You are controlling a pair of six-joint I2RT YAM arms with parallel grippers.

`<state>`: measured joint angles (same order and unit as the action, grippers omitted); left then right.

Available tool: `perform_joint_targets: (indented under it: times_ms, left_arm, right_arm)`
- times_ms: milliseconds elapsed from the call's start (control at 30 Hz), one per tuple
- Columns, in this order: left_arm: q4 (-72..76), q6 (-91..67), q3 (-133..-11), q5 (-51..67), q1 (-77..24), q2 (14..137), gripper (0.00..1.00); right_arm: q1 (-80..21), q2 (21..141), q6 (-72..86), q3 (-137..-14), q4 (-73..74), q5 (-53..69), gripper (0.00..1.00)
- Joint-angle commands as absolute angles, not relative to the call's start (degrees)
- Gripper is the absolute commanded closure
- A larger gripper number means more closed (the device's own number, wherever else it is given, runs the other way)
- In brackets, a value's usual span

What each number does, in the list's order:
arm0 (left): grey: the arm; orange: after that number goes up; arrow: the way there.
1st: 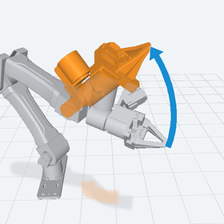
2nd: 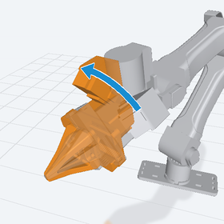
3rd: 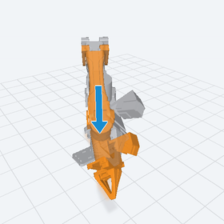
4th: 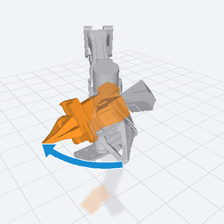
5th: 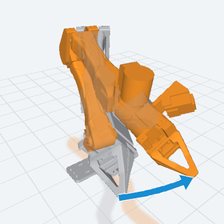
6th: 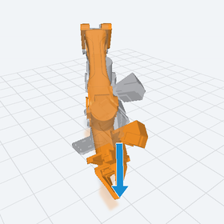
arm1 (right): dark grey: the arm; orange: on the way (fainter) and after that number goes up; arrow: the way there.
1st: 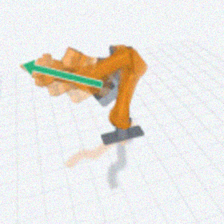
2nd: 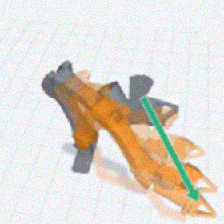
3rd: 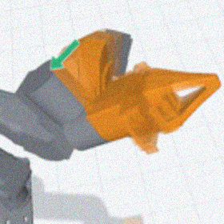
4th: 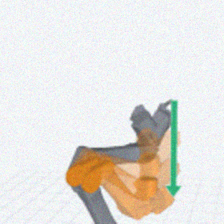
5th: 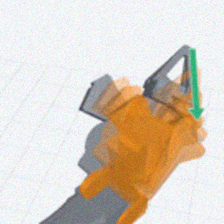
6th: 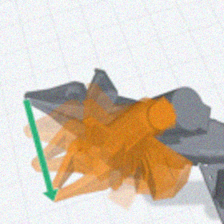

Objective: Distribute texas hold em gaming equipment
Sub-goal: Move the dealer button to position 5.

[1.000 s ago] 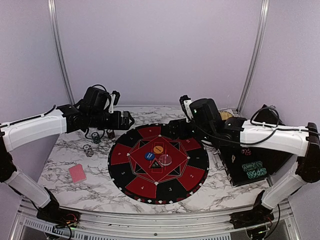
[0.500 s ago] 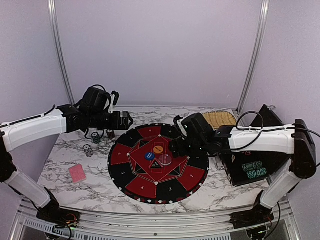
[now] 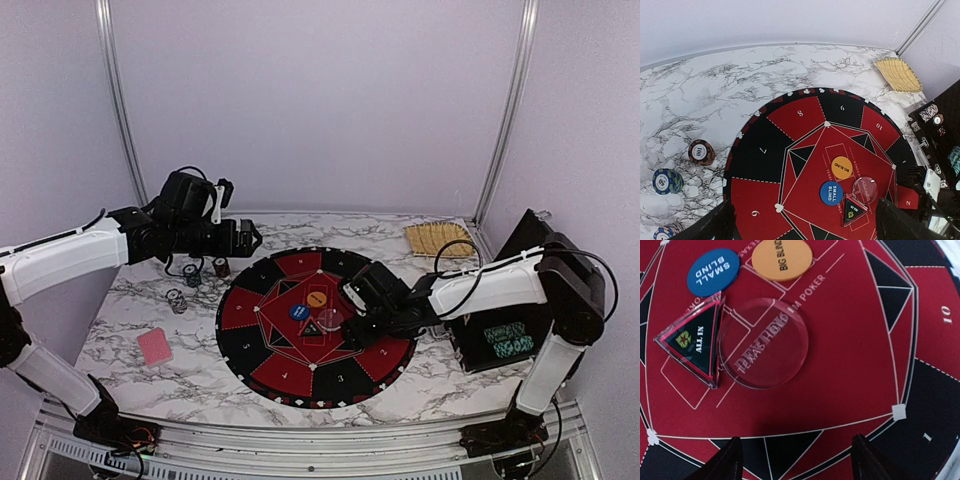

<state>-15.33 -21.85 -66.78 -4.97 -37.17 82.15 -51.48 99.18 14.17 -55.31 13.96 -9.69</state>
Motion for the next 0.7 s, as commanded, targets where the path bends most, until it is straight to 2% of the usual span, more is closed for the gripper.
perform_joint_targets:
  times_ms: [0, 667]
  left_arm:
    - [-16.61, -21.09, -66.85, -4.99, -36.50, 80.01, 0.01]
    - [-16.63, -21.11, -66.95, -4.57, -35.51, 80.94, 0.01]
  right_arm:
    - [-51.78, 102.85, 11.81, -58.69, 12.67, -8.61, 0.29]
    - [-51.85, 115.72, 9.36, -70.69, 11.06, -5.99, 0.30]
